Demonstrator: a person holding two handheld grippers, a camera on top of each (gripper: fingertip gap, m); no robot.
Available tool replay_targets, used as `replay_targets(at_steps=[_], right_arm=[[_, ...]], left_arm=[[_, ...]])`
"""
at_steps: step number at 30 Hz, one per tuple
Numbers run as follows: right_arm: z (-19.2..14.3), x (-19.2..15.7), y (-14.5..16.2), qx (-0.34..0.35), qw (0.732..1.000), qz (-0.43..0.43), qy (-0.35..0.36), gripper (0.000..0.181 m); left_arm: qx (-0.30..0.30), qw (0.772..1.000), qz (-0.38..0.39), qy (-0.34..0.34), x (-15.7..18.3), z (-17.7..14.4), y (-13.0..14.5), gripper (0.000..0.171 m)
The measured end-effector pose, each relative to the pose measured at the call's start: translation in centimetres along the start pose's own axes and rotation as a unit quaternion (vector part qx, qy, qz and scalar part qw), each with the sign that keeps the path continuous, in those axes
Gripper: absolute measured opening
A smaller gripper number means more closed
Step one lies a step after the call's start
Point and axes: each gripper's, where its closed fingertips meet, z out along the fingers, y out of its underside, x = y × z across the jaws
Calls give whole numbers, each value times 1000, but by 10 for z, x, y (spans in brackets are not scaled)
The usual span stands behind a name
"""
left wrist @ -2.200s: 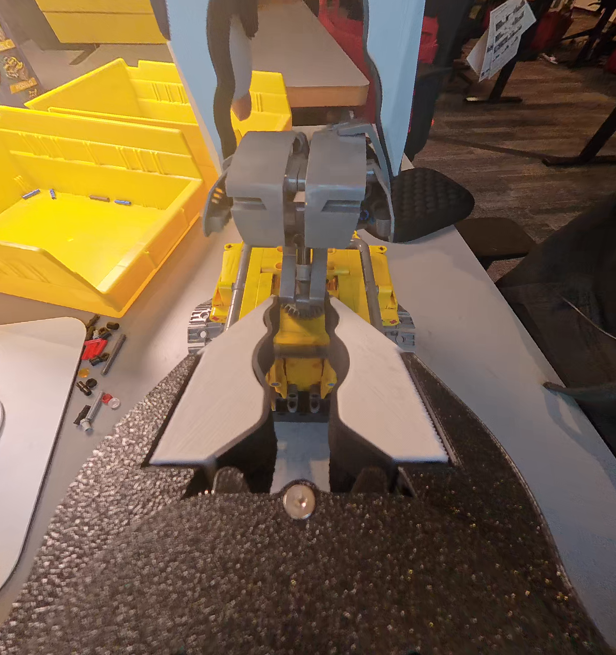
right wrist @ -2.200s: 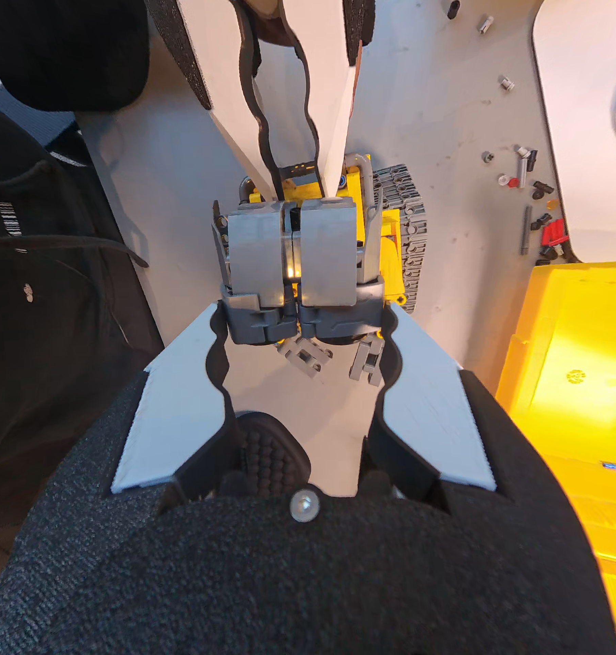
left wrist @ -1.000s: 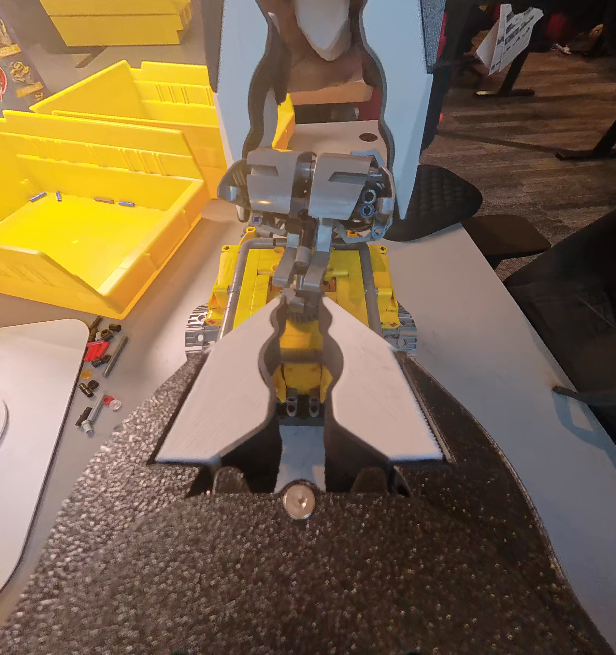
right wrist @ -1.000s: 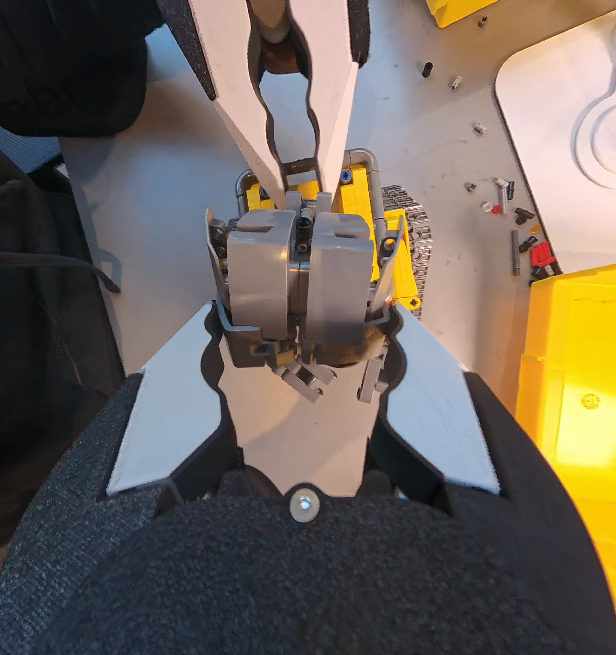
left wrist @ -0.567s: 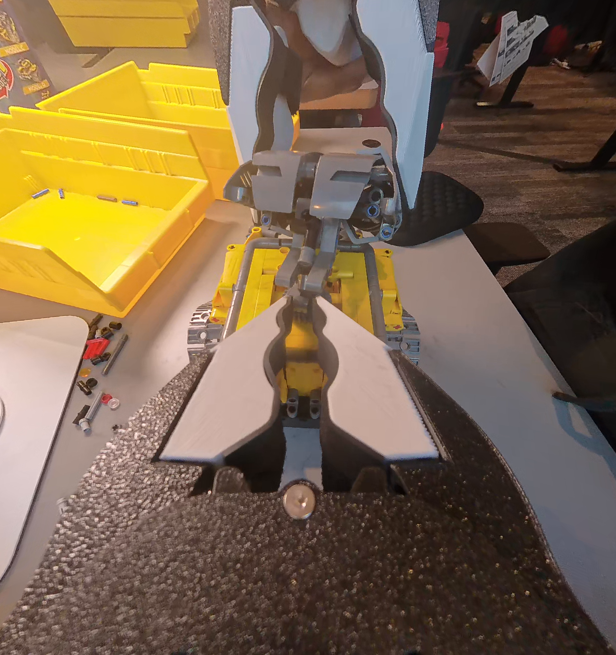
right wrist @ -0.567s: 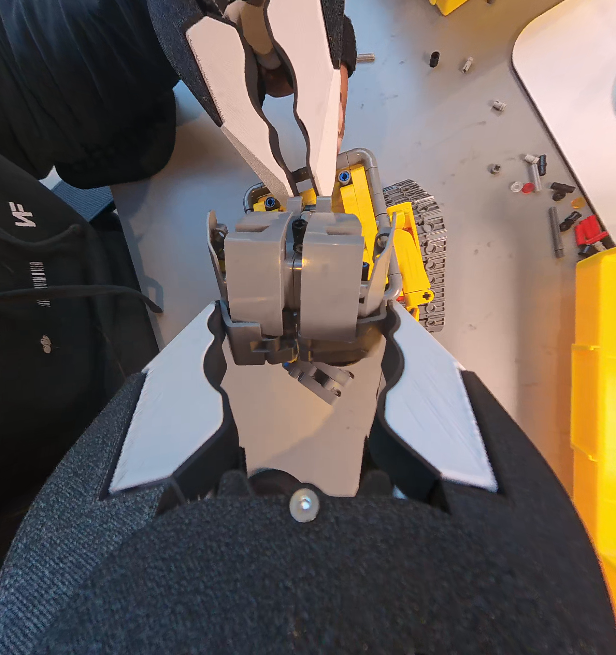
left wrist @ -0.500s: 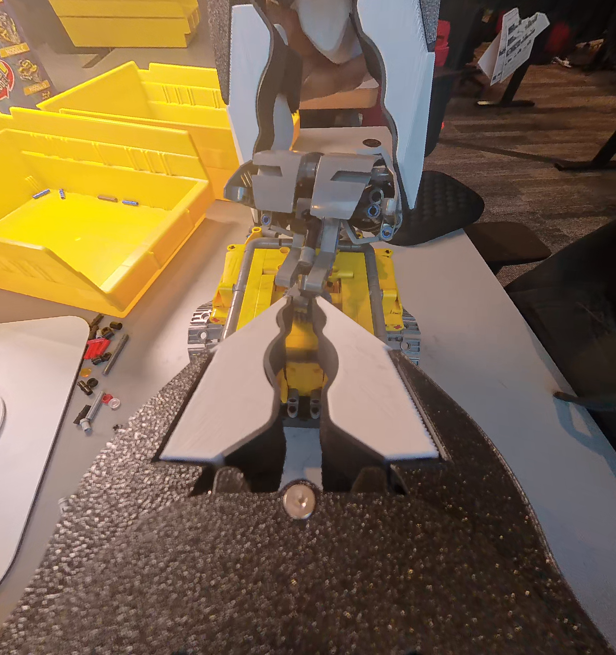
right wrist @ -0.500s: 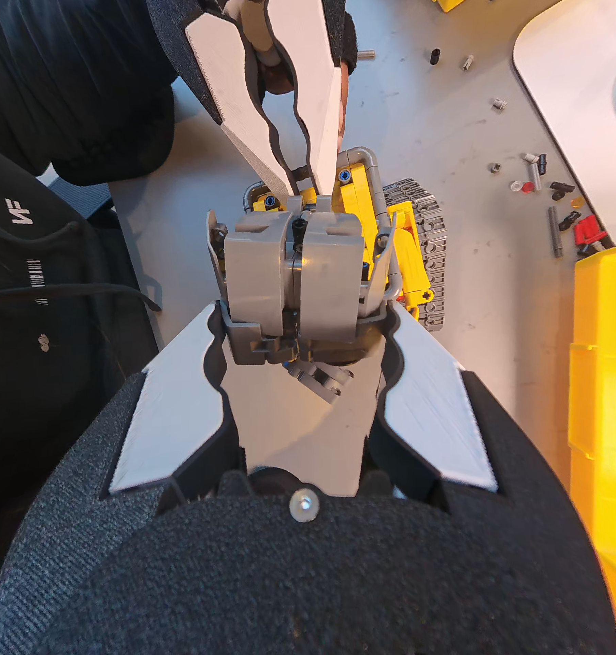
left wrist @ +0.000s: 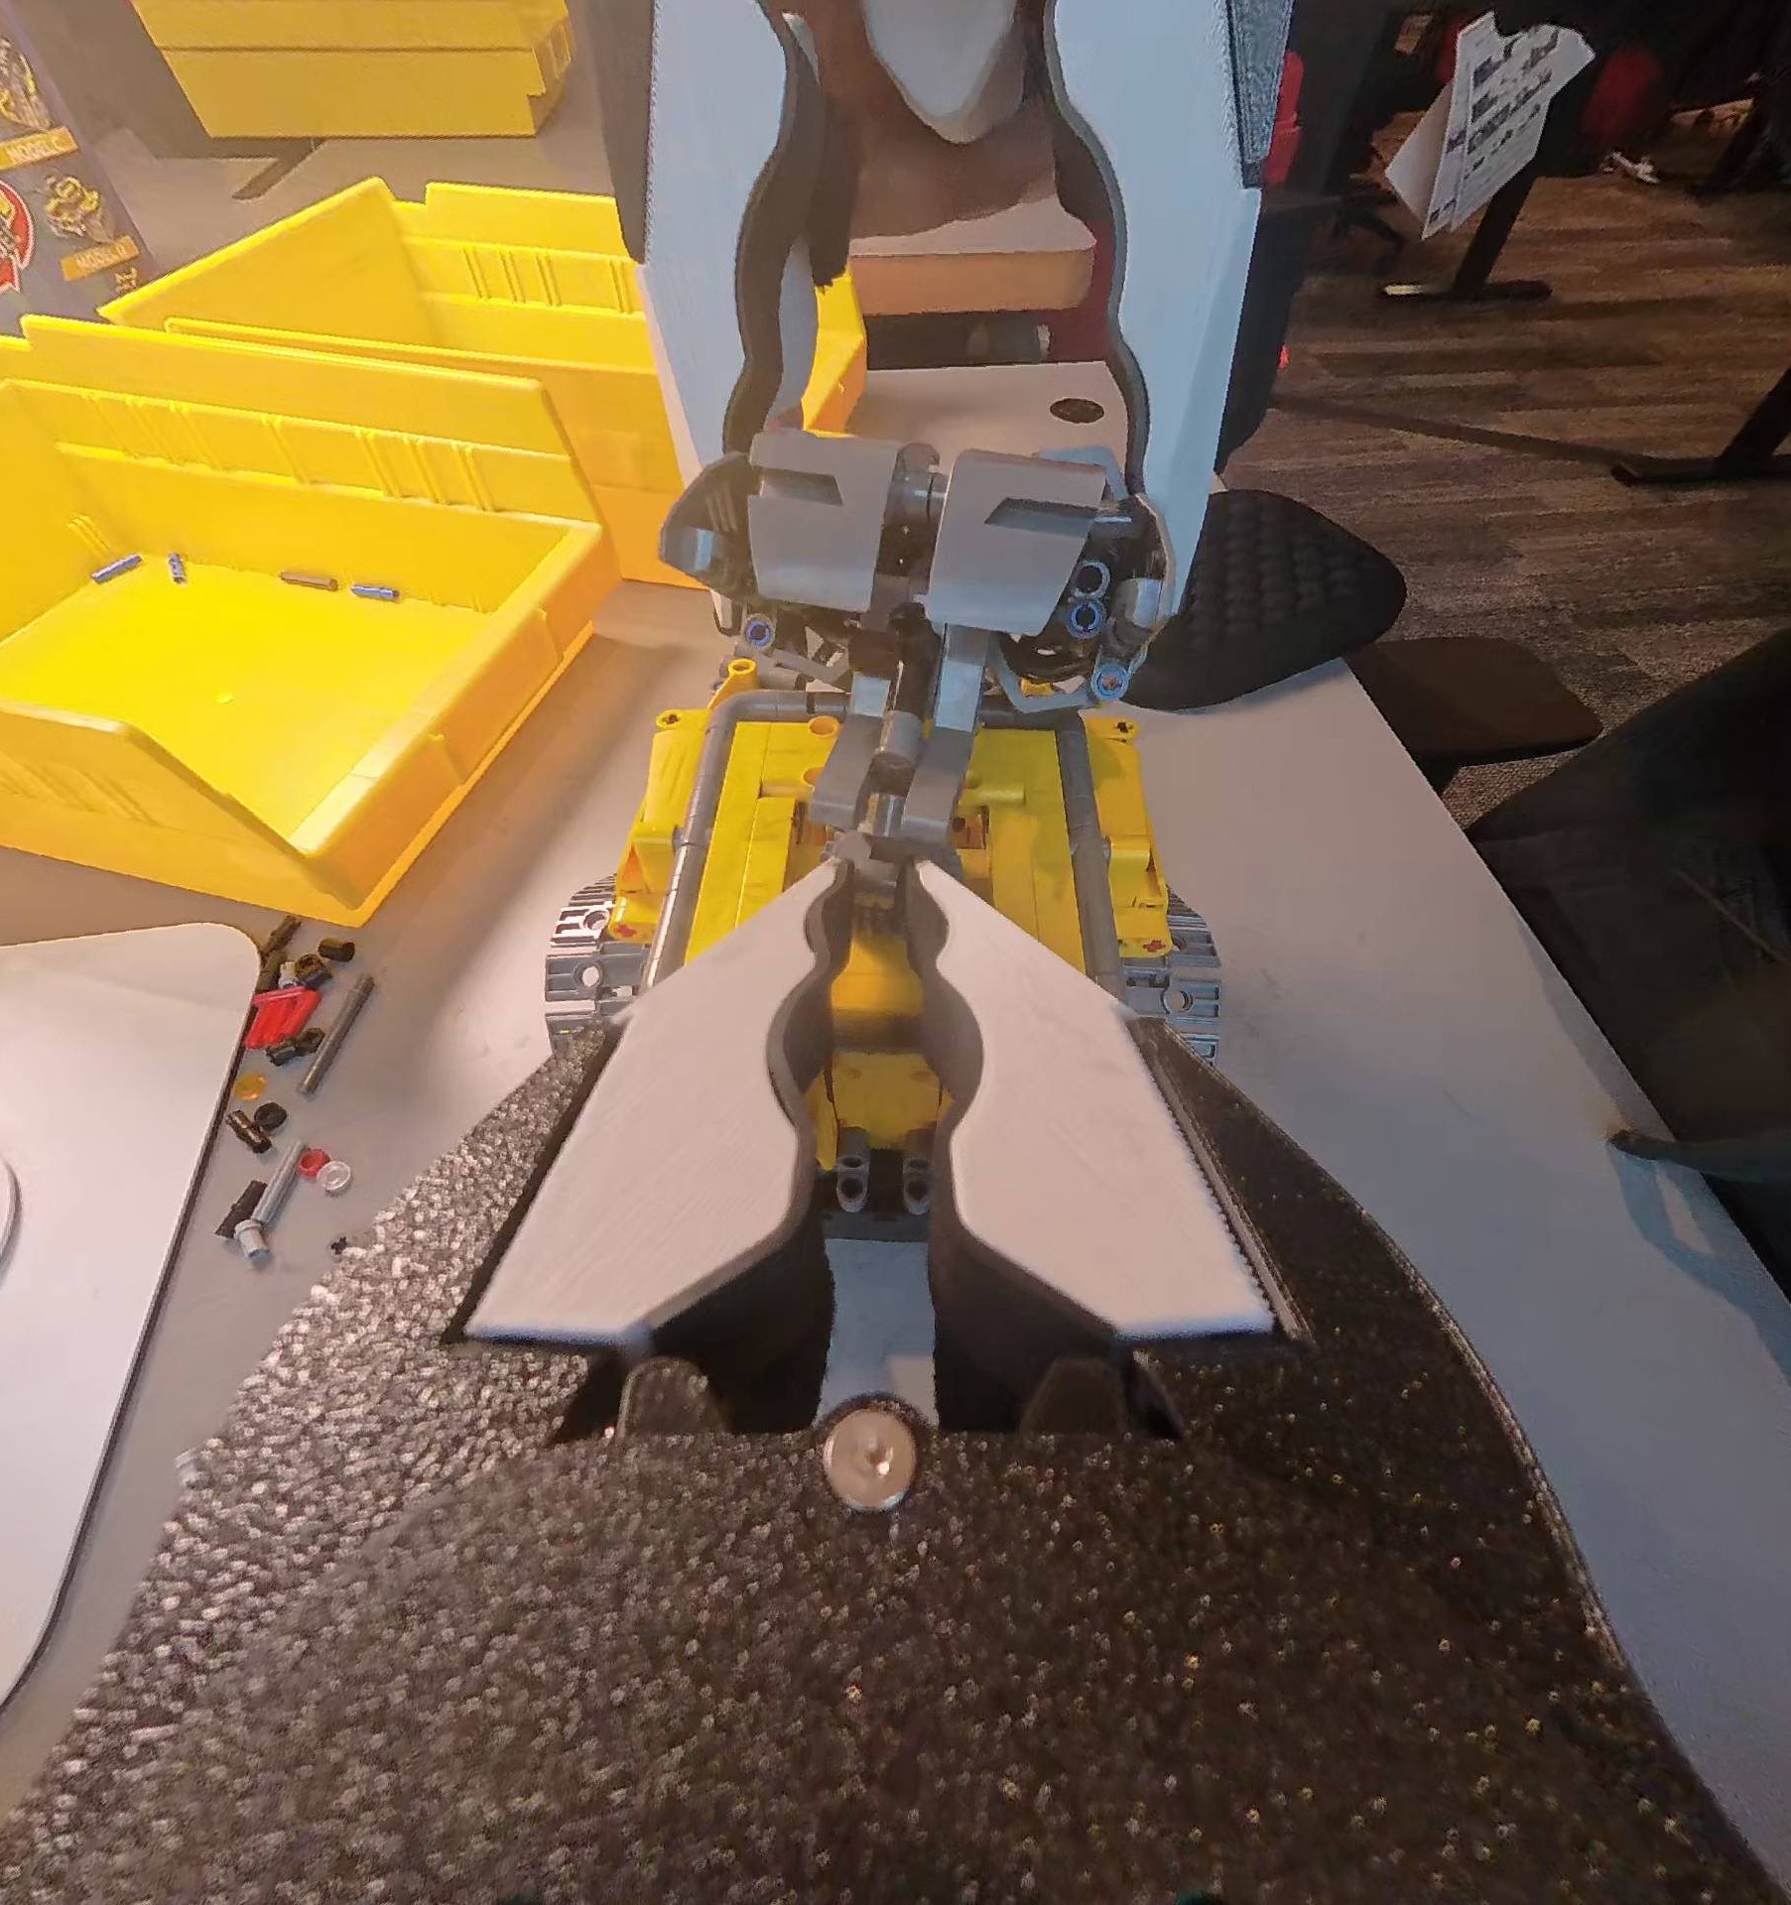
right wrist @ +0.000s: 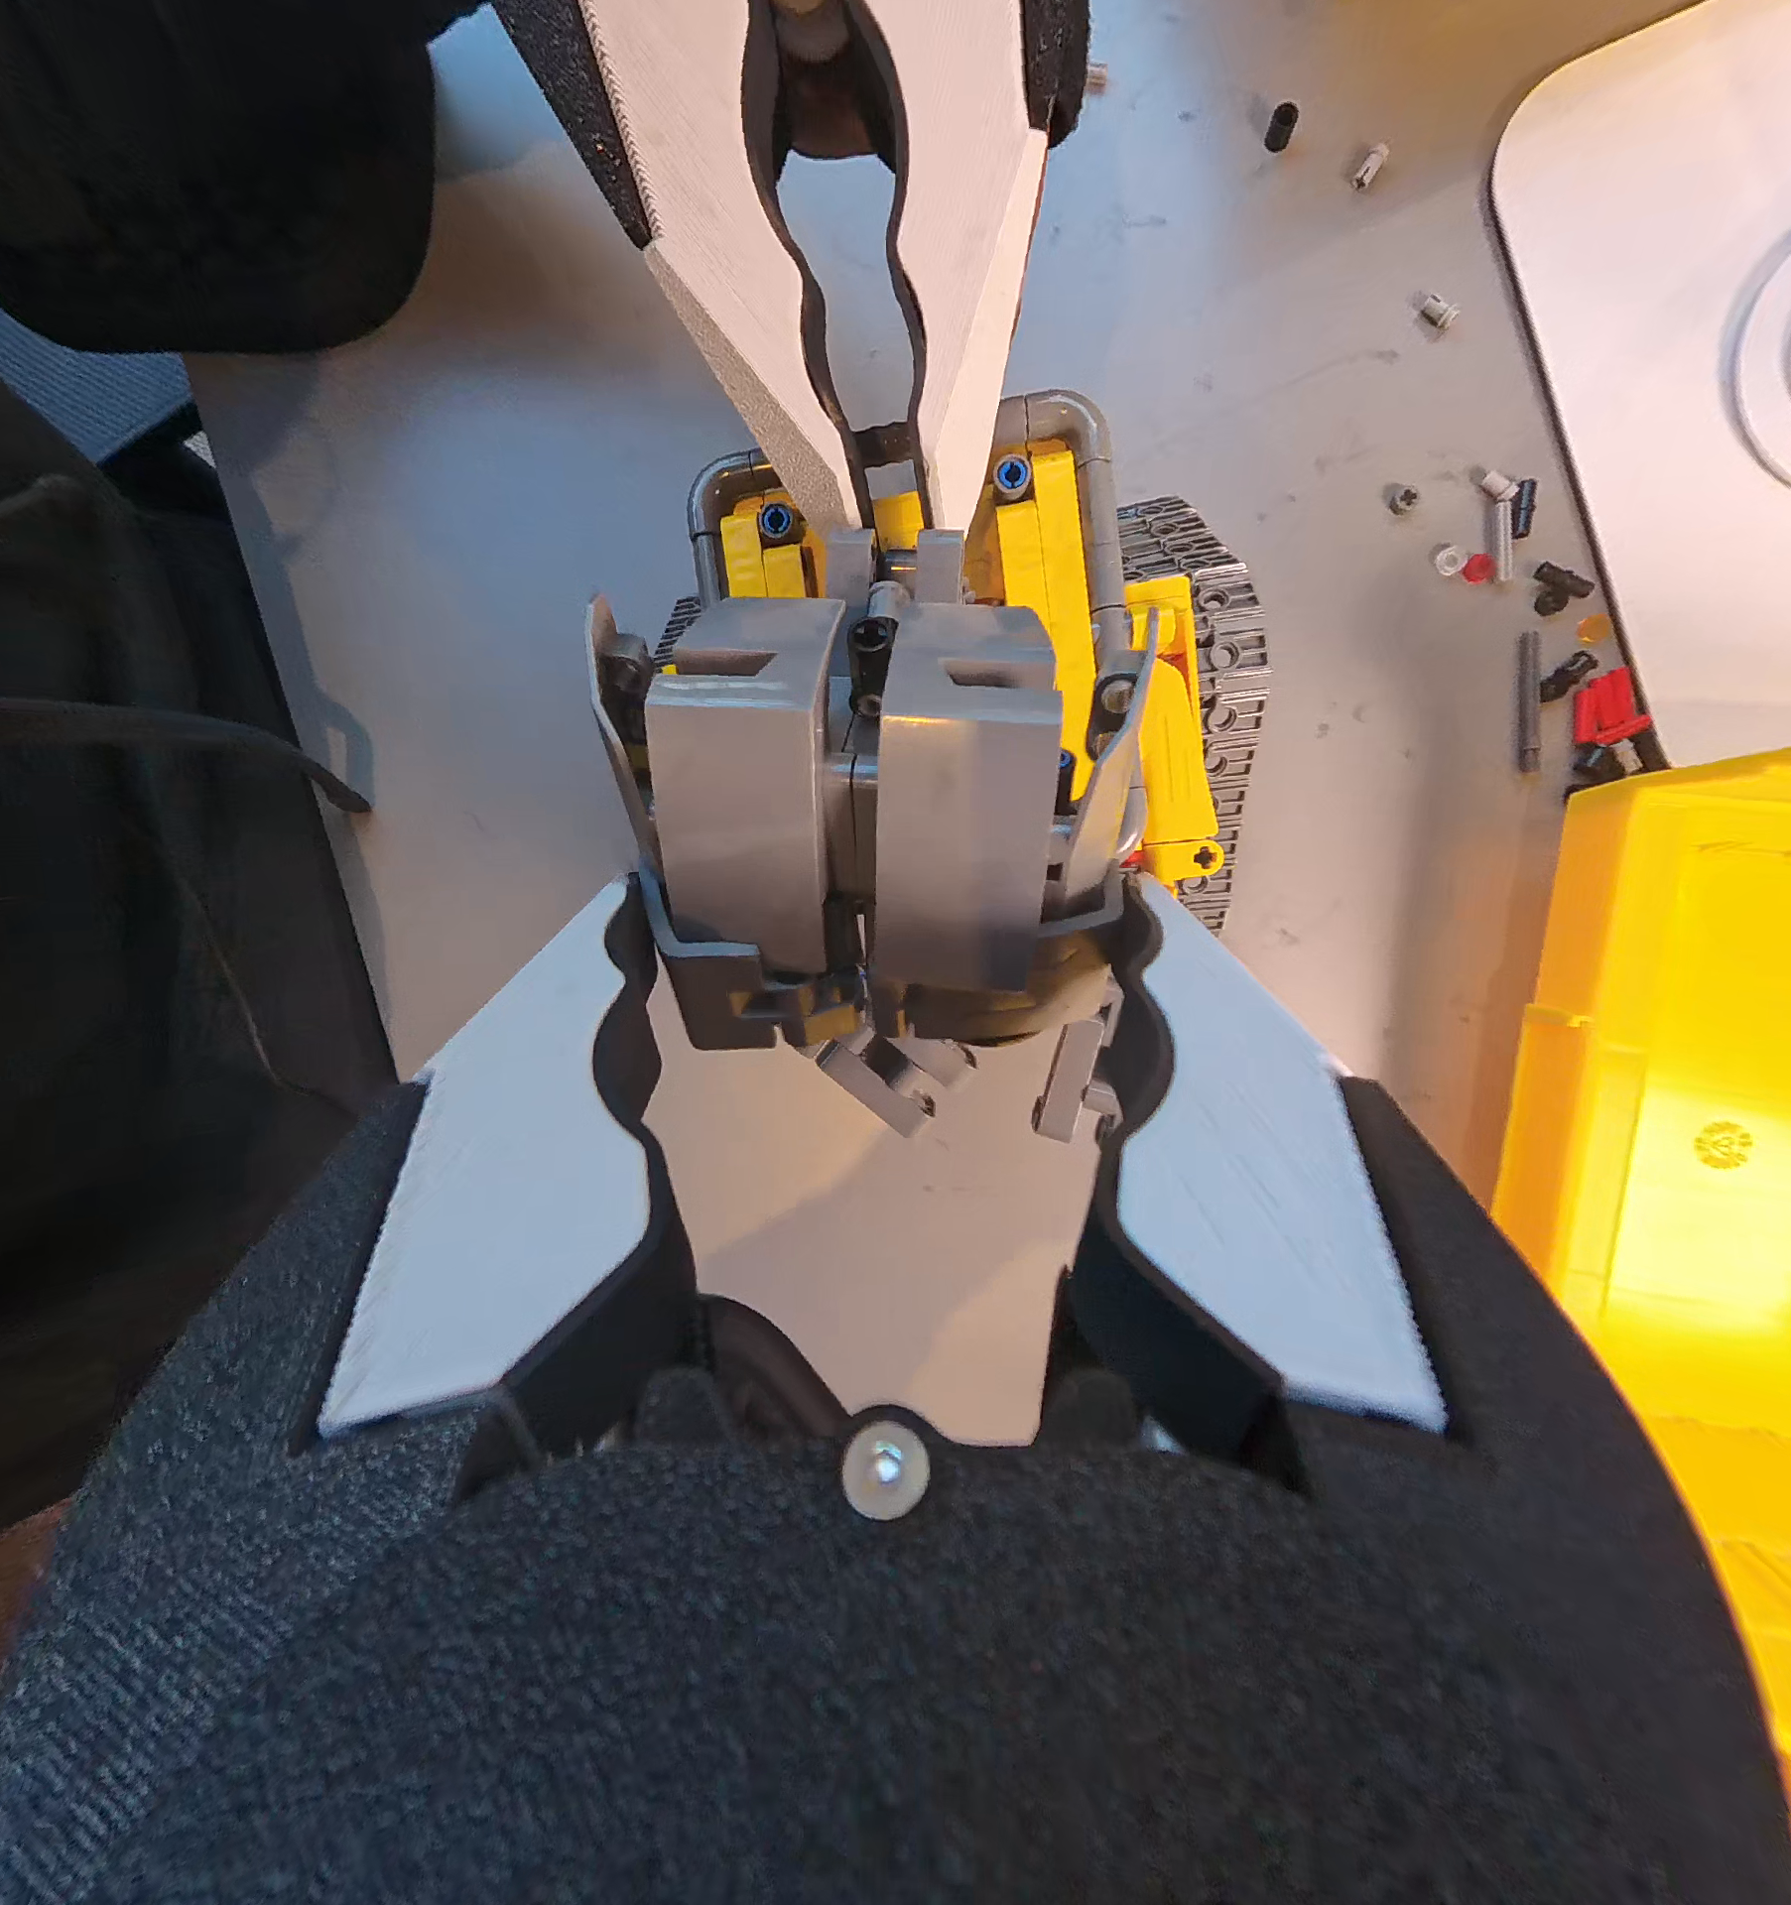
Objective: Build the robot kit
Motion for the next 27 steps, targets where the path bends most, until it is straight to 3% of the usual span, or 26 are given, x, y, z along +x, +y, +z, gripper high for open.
replay_targets(at_steps=[11,19,27], right_arm=[[-6,2,-7,-2,999,-40,-17,87],[-9,2,-11,-51,996,-66,-15,87],[-16,2,-18,-87,993,-74,-12,87]], left_arm=[[8,1000,-4,7,1,0,0,7],[3,1000,2,10,3,-2,1,6],[11,1000,8,-18,-8,-33,-7,17]])
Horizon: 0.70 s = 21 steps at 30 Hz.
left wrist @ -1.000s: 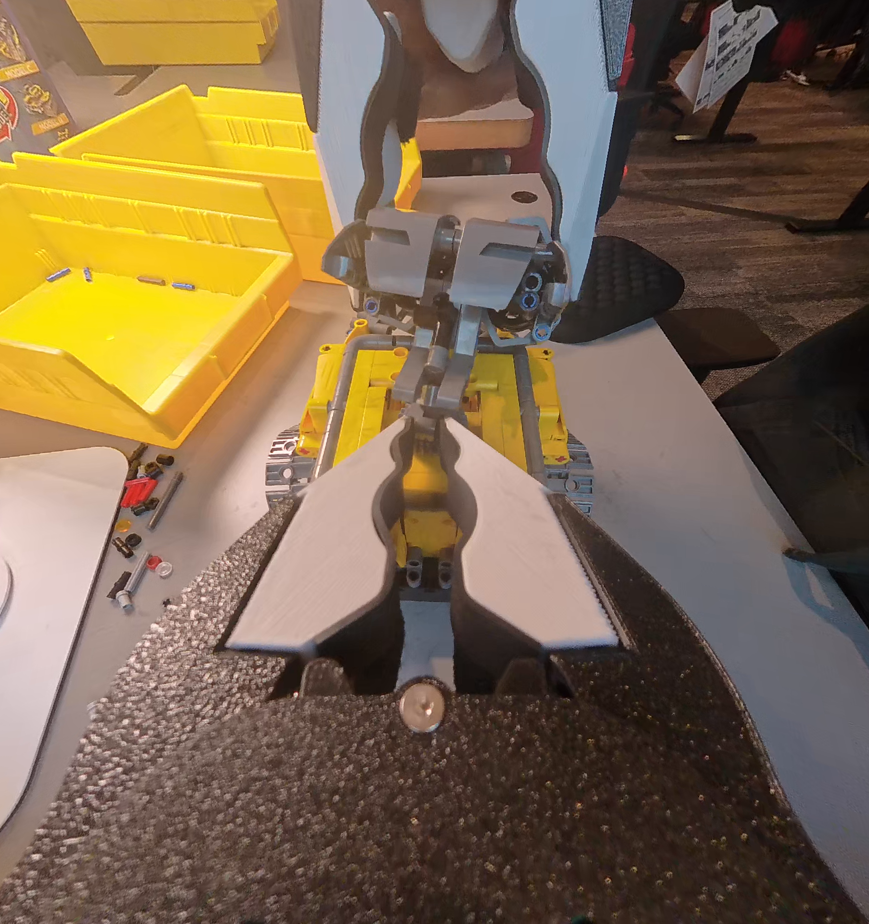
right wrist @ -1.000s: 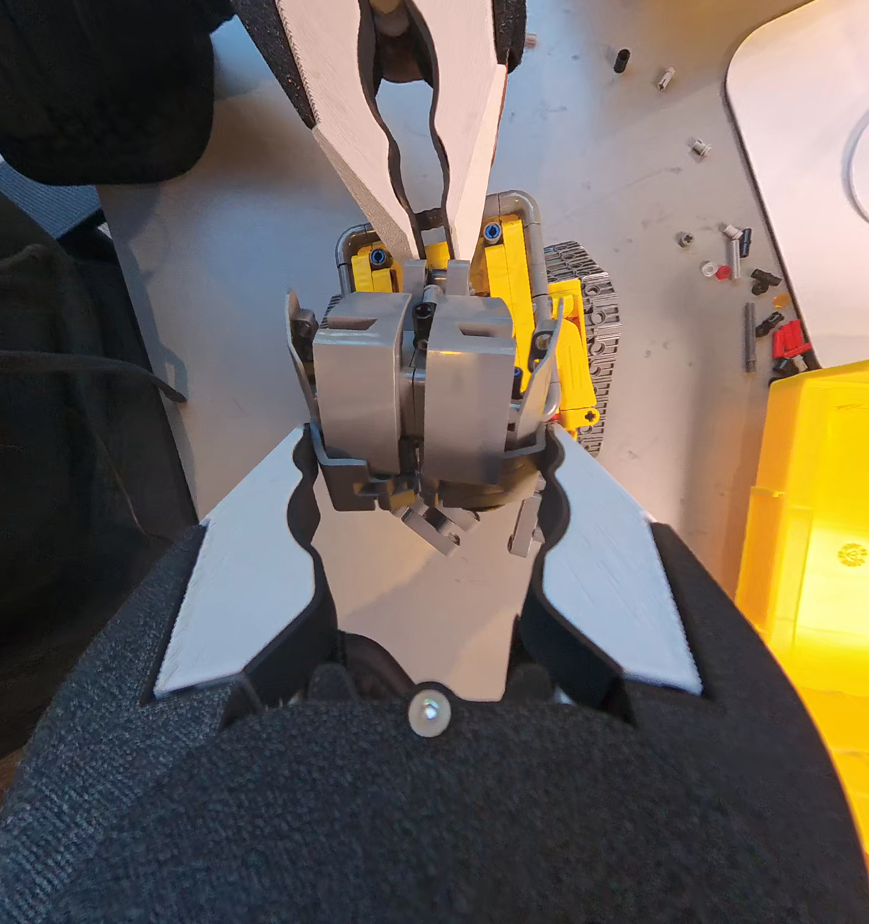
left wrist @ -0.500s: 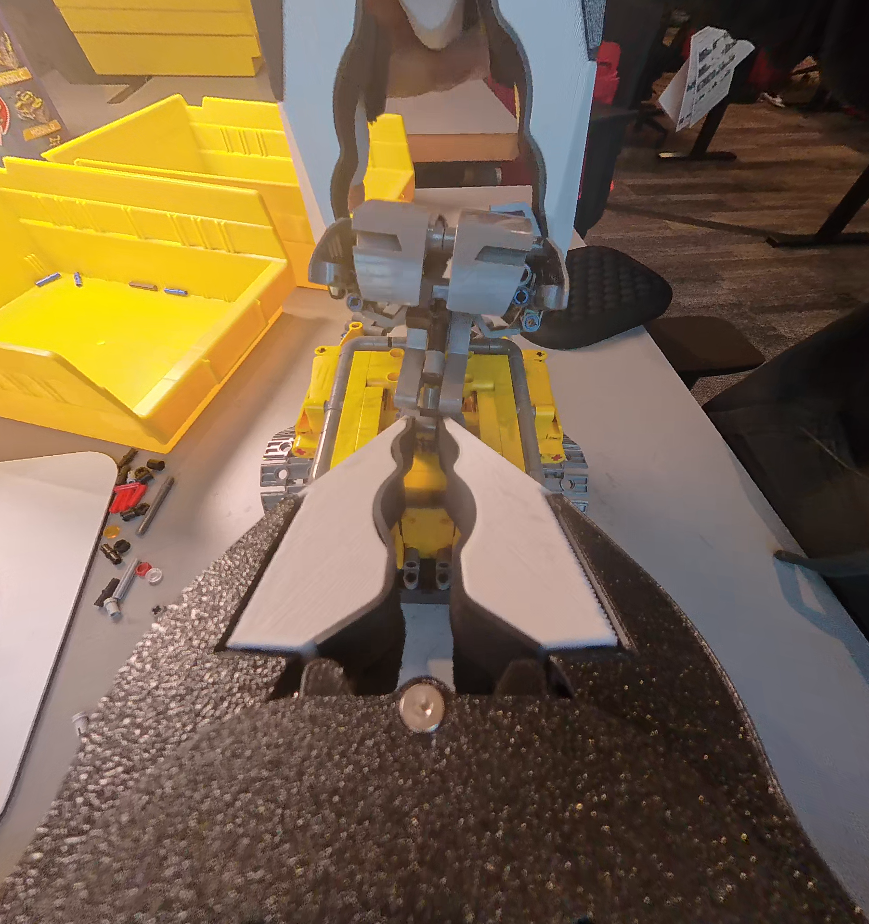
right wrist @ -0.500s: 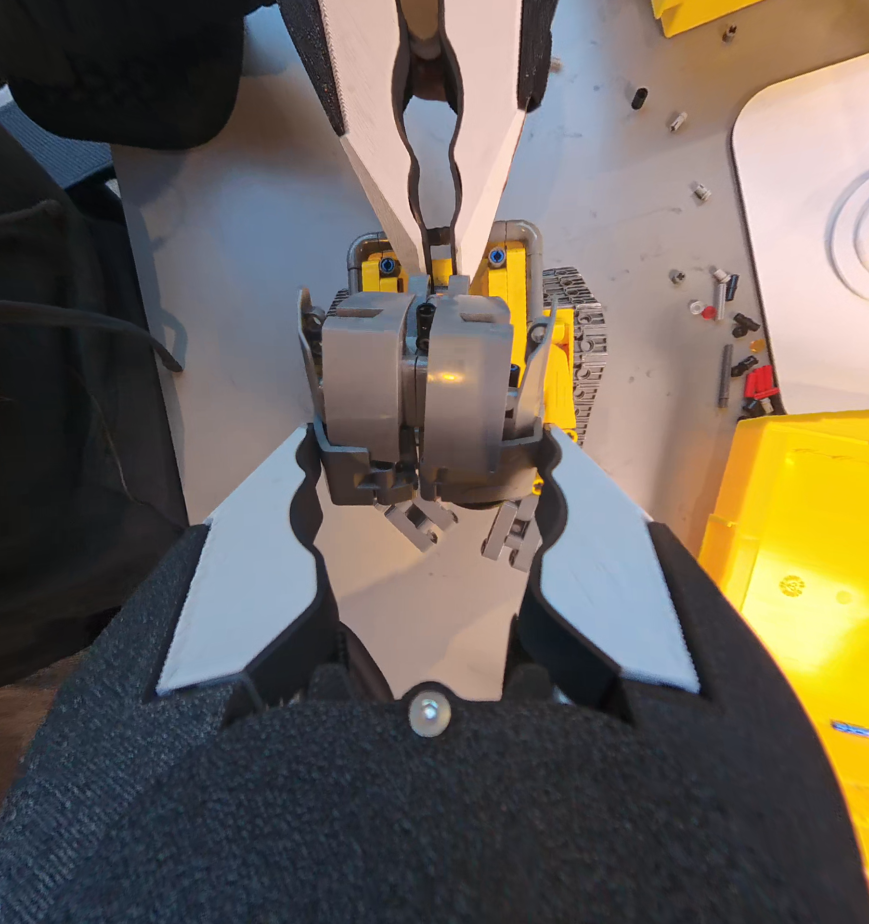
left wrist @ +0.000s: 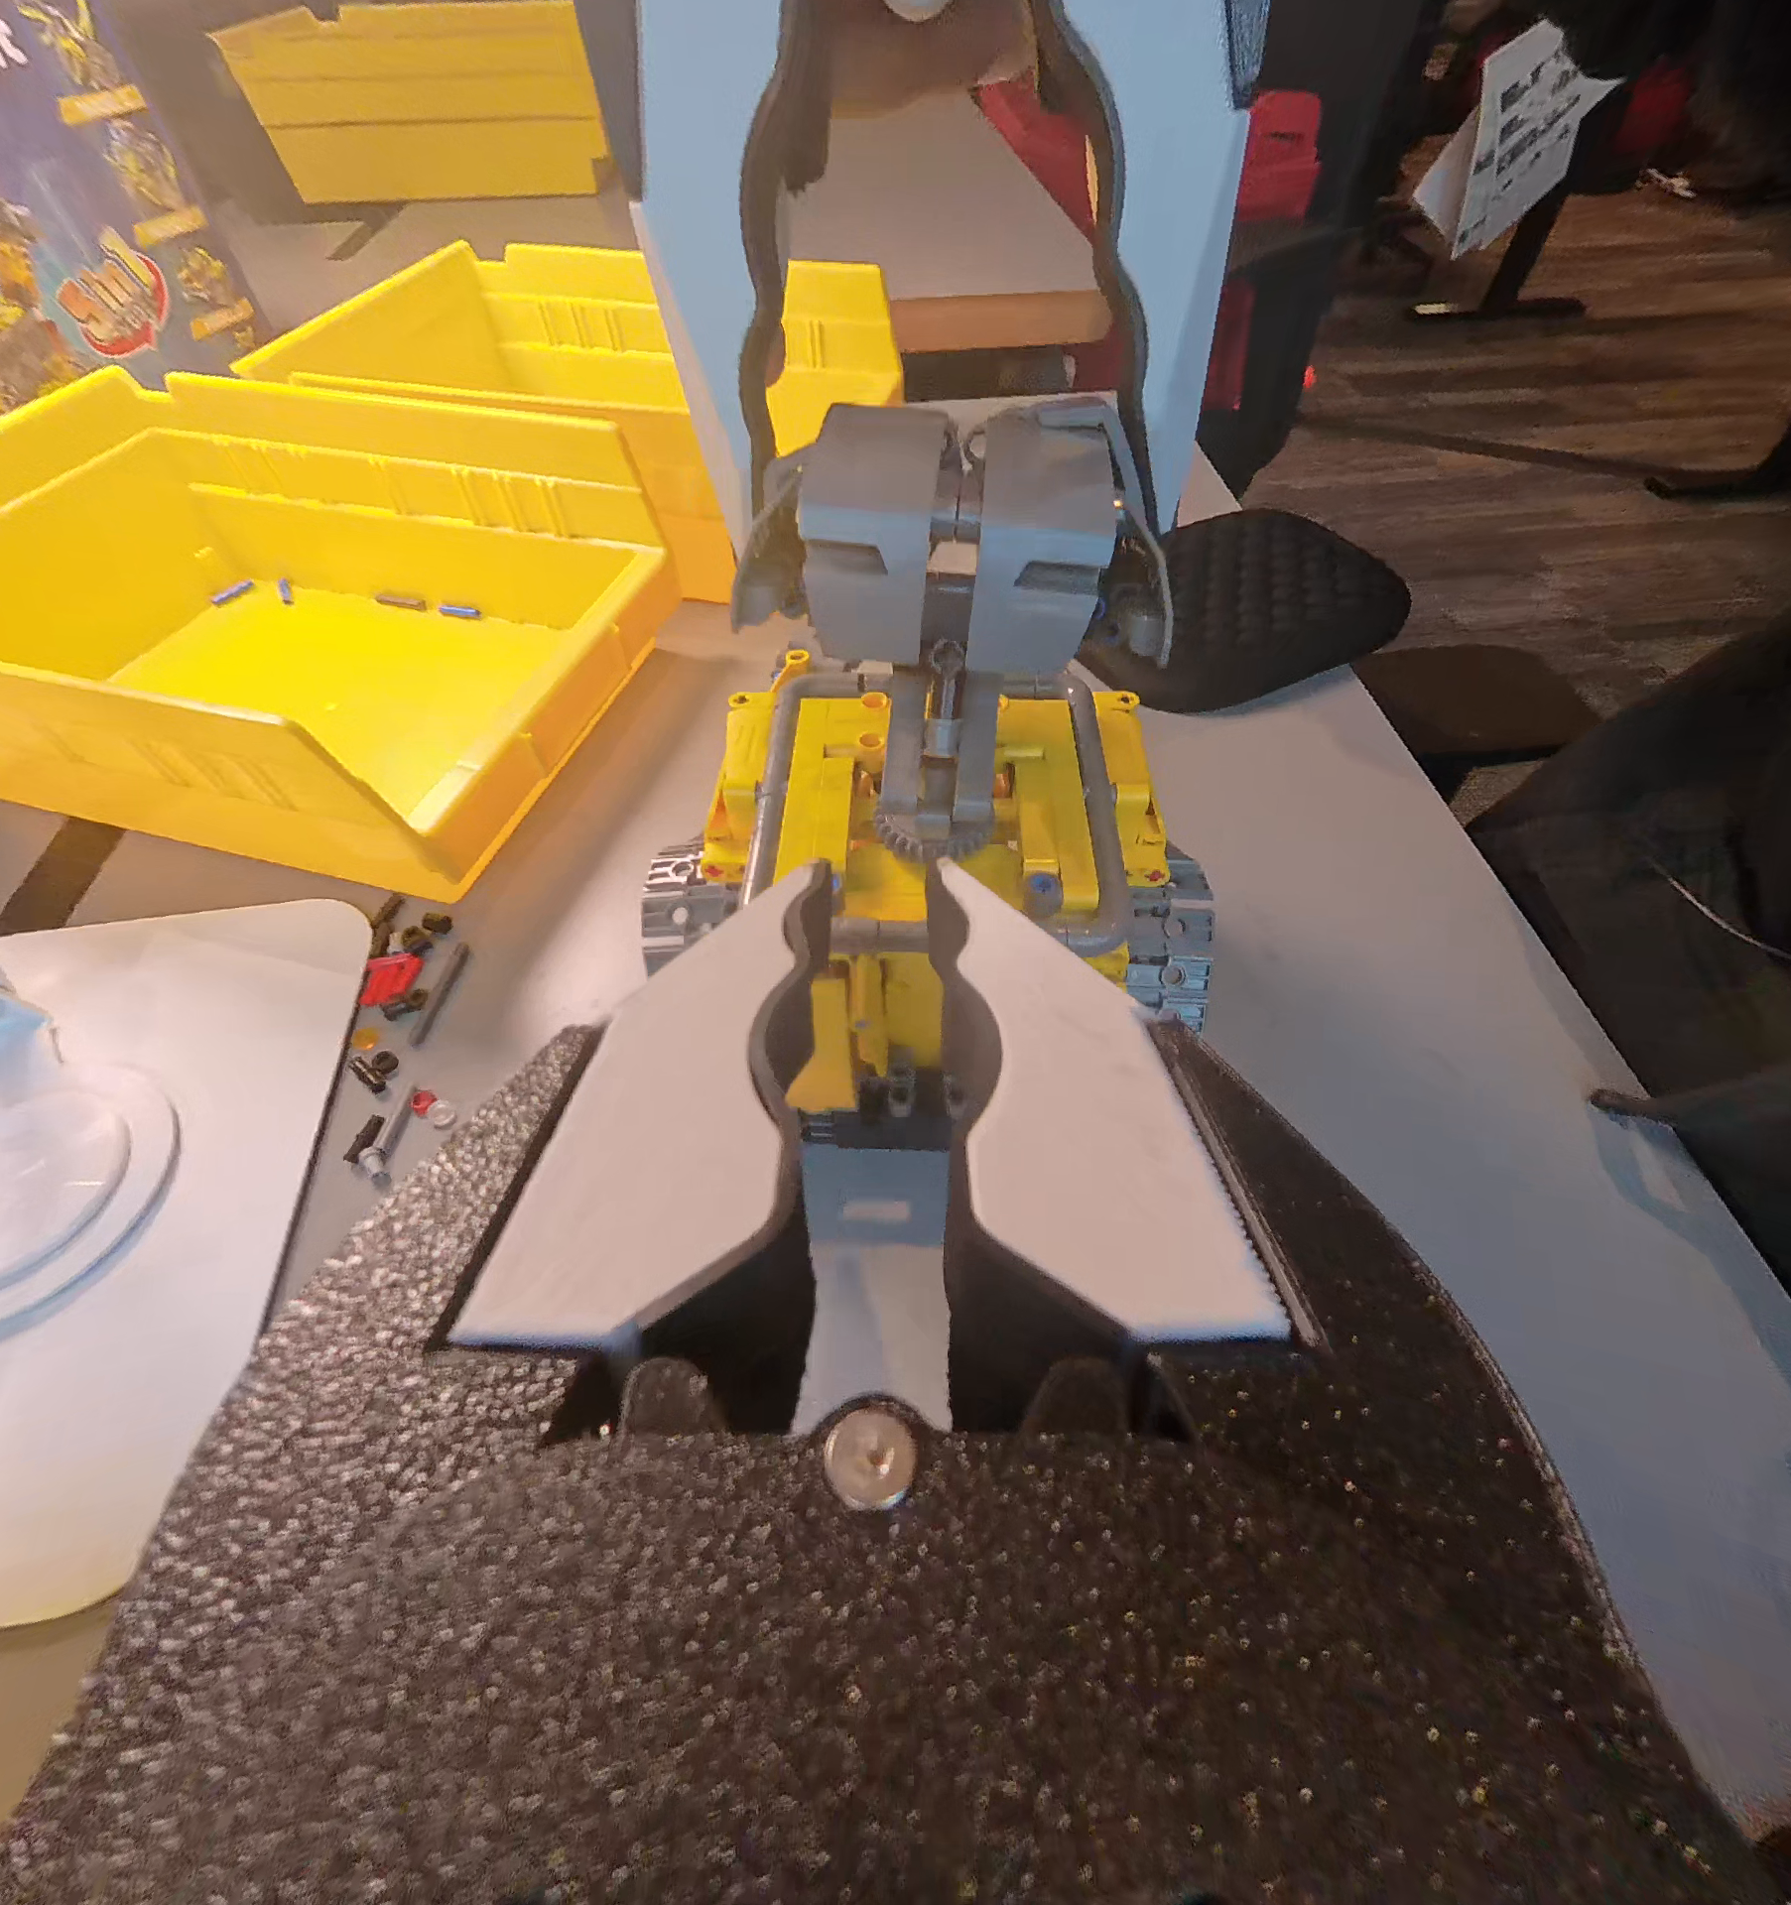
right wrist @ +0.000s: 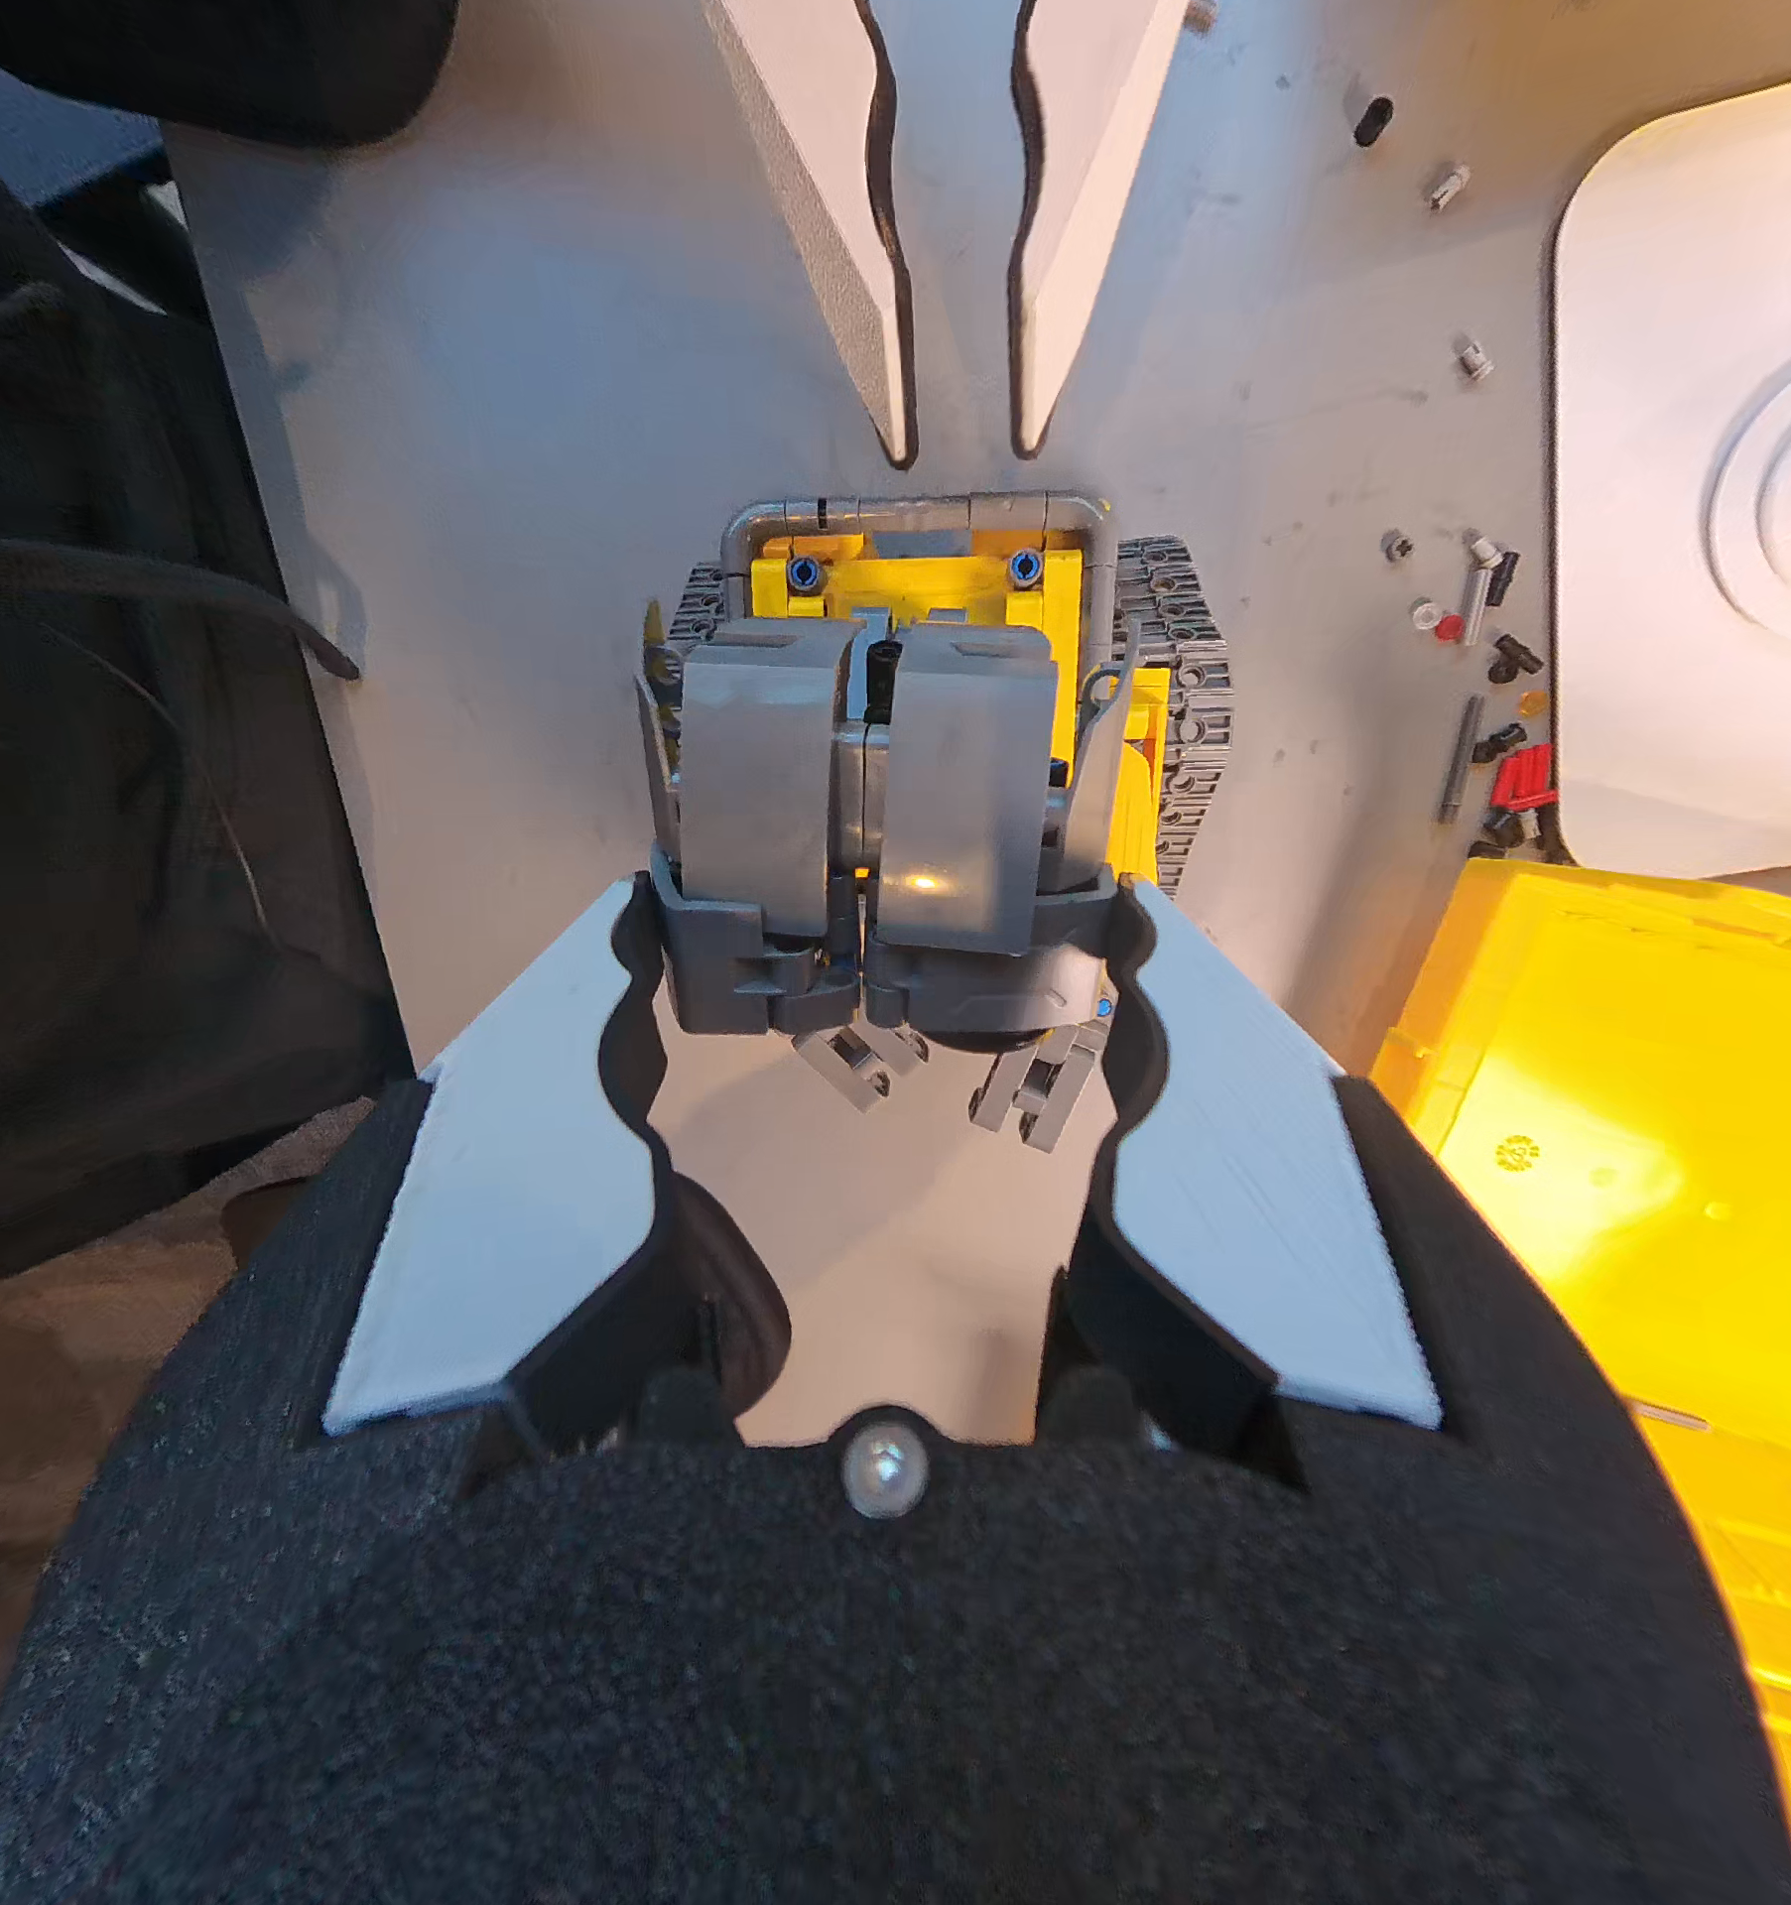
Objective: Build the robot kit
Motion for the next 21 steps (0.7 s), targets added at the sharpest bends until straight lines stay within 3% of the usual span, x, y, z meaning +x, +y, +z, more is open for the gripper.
replay_targets(at_steps=[5,9,21], right_arm=[[0,2,-5,-48,999,-13,-2,87],[-3,2,-11,-62,998,-16,-7,87],[-2,2,-16,-125,992,-20,-10,86]], left_arm=[[-24,1000,3,9,7,22,8,30],[-37,999,12,11,12,33,12,24],[-44,999,24,22,16,19,8,28]])
